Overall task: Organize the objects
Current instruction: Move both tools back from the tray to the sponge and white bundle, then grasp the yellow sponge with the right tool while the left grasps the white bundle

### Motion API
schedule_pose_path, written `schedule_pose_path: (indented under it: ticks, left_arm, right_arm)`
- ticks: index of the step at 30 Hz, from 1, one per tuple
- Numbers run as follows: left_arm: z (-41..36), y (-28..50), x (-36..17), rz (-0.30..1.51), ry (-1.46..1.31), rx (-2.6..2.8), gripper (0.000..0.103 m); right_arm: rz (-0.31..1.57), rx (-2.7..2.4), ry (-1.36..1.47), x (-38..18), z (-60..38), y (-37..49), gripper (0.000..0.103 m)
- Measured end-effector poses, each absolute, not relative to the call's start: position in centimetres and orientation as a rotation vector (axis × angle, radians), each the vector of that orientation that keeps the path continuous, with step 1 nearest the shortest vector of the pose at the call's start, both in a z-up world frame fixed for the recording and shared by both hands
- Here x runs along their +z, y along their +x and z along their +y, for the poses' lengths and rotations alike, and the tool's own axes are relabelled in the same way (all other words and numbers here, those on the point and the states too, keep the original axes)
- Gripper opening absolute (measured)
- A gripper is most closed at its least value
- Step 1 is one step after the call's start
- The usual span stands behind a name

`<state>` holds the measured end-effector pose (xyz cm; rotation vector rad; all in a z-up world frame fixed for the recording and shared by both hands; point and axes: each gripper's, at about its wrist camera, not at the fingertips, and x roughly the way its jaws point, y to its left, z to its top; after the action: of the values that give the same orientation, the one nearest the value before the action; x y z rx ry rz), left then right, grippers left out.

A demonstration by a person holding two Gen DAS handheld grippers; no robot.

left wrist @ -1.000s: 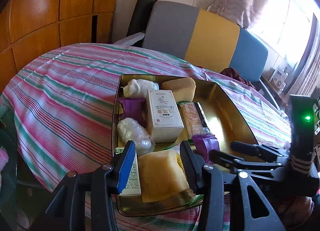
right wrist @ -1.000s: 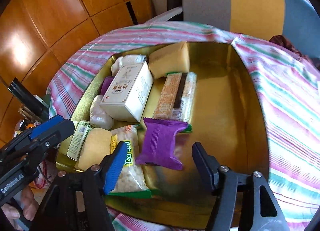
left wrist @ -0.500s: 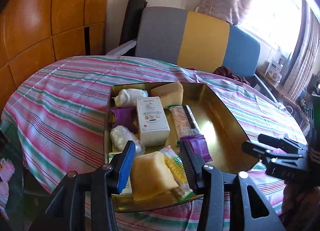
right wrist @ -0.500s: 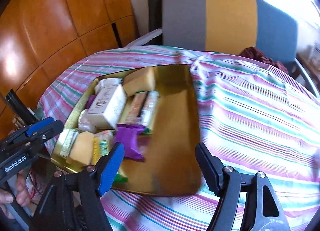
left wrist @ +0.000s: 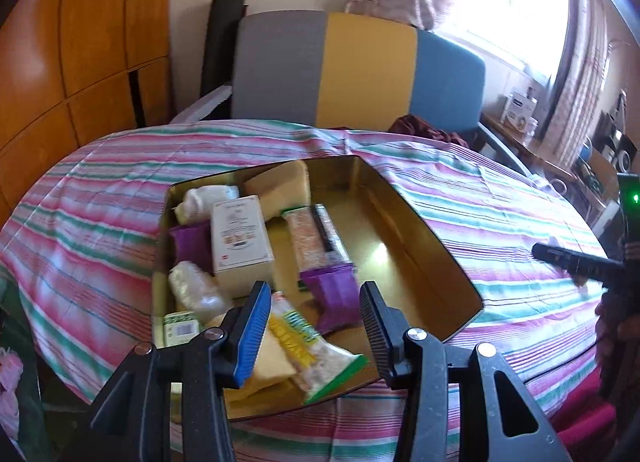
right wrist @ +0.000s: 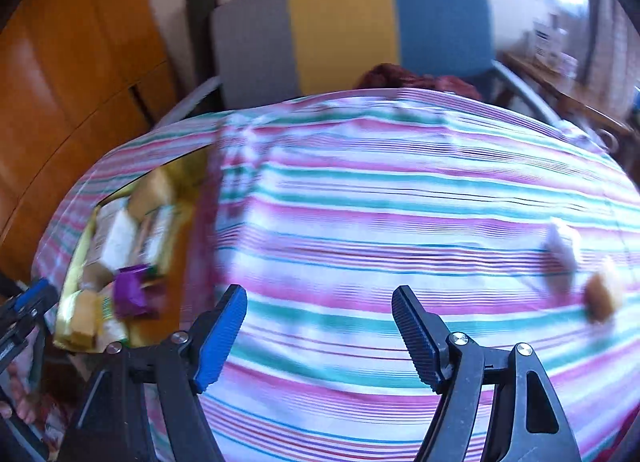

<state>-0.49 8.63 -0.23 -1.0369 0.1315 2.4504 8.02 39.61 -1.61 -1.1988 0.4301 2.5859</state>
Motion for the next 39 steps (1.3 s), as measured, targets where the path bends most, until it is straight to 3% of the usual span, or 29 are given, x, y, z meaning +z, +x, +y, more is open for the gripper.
schedule_pose_path:
  ticks: [17, 25, 29, 35, 39]
  left_arm:
    - [17.3, 1.0, -0.5, 0.261, -0.995, 2.256, 0.047]
    - [21.4, 1.9, -0.5, 0.301, -0.992, 2.173, 0.047]
    - [23.4, 2.5, -0.4, 0.326, -0.982, 2.130, 0.047]
    - [25.9, 3.2, -0.9, 0.364, -0.996, 2.068, 0.047]
    - [27.5, 3.3, -1.1, 0.380, -1.004, 2.044, 0.047]
  right_arm:
    - [0.751, 2.081, -0.995, -1.3, 60.2, 20.8, 0.082]
    - [0.934, 1.931, -0.957, -3.2, 66.1, 22.1, 0.087]
    - [0.886, 1.879, -0.969, -4.5, 67.6, 20.6, 0.088]
    - [0.610, 2.044, -1.150, -4.2, 66.2, 16.7, 0.102]
    - [0.452, 2.030, -1.340, -6.6, 65.3, 14.9, 0.102]
